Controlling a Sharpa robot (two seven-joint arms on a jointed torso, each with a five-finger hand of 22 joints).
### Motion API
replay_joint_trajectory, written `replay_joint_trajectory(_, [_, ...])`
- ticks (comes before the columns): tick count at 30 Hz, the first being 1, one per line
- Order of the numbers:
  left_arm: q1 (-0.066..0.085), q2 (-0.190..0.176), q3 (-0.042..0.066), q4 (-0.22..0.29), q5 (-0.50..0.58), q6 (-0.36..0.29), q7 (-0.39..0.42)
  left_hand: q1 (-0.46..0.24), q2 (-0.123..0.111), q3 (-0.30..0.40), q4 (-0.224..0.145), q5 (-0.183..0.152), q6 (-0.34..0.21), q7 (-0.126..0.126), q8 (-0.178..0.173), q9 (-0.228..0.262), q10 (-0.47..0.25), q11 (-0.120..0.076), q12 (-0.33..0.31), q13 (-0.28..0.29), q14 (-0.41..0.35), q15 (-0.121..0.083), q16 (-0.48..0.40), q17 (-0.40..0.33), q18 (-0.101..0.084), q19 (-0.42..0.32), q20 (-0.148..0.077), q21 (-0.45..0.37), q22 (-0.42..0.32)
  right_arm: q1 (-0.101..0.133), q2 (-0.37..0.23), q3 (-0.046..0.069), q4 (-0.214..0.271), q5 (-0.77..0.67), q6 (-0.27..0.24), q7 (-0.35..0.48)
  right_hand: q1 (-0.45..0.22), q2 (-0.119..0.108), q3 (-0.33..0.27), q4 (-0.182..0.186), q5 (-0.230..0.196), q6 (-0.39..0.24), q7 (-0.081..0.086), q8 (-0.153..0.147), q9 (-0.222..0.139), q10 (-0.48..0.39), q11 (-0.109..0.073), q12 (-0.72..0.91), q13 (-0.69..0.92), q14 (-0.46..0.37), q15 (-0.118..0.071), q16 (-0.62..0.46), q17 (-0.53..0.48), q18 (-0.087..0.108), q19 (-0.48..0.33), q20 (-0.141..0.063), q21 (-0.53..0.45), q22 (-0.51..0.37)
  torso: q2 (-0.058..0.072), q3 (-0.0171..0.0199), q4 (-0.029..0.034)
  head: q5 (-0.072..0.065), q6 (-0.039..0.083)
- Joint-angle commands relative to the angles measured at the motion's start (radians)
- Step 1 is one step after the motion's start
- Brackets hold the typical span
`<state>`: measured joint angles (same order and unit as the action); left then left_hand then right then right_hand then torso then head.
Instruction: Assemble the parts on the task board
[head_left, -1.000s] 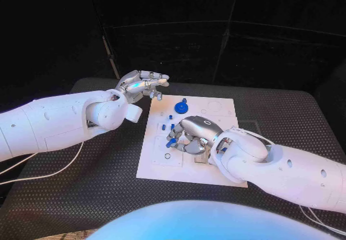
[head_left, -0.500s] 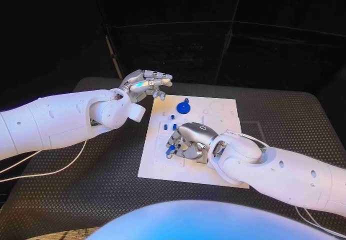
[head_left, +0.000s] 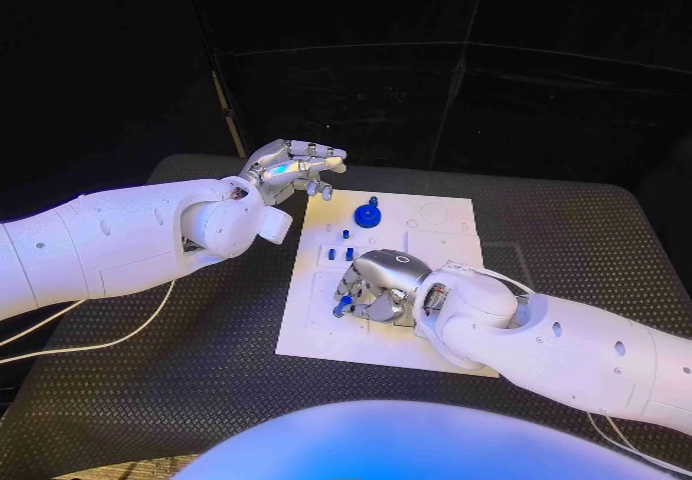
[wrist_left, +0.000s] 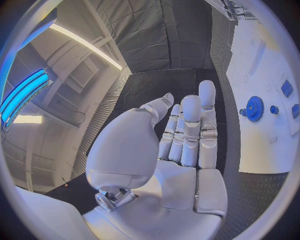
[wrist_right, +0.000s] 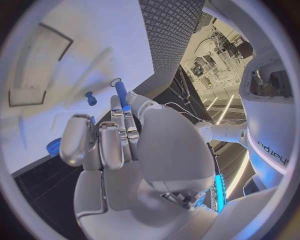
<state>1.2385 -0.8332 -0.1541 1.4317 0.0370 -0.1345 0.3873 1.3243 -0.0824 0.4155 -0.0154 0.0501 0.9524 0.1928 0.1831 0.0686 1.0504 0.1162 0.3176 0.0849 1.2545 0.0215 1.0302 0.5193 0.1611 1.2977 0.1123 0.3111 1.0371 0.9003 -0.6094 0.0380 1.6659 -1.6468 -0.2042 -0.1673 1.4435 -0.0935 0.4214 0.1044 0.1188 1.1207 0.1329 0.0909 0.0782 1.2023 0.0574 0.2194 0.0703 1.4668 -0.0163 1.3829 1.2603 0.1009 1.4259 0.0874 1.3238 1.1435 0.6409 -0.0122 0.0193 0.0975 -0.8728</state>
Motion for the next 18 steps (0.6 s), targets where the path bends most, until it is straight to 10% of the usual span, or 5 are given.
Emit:
replay_joint_trajectory(1, [0.002, 0.001, 0.001, 0.001, 0.001, 0.012, 0.004, -0.010, 0.002, -0.006, 0.002, 0.004, -0.005, -0.002, 0.004, 0.000, -0.007, -0.003, 0.005, 0.001, -0.007, 0.002, -0.003, -0.001, 0.019, 0.001, 0.006, -0.005, -0.001, 0.000, 0.004, 0.000, -0.001, -0.041, 0.019, -0.024, 0.007, -0.003, 0.004, -0.004, 0.003, 0.008, 0.001, 0.006, 0.001, 0.004, 0.003, -0.004, 0.000, 0.046, -0.005, -0.001, -0.001, -0.017, 0.001, -0.003, -0.002, -0.001, -0.001, -0.0007, -0.0001, 0.000, 0.000])
replay_joint_trajectory(18, [0.002, 0.002, 0.001, 0.001, 0.001, 0.013, 0.002, -0.010, 0.002, -0.006, 0.002, 0.004, -0.005, -0.002, 0.004, 0.000, -0.007, -0.003, 0.005, 0.001, -0.007, 0.002, -0.003, -0.001, 0.019, 0.001, 0.006, -0.005, -0.001, -0.002, 0.031, -0.017, -0.025, -0.106, 0.042, -0.059, 0.007, -0.003, 0.005, -0.004, 0.004, 0.008, 0.001, 0.006, 0.000, 0.004, 0.003, -0.005, 0.000, 0.046, -0.004, -0.002, -0.002, -0.017, 0.000, -0.003, -0.003, -0.003, 0.000, 0.0002, -0.0001, 0.000, 0.000])
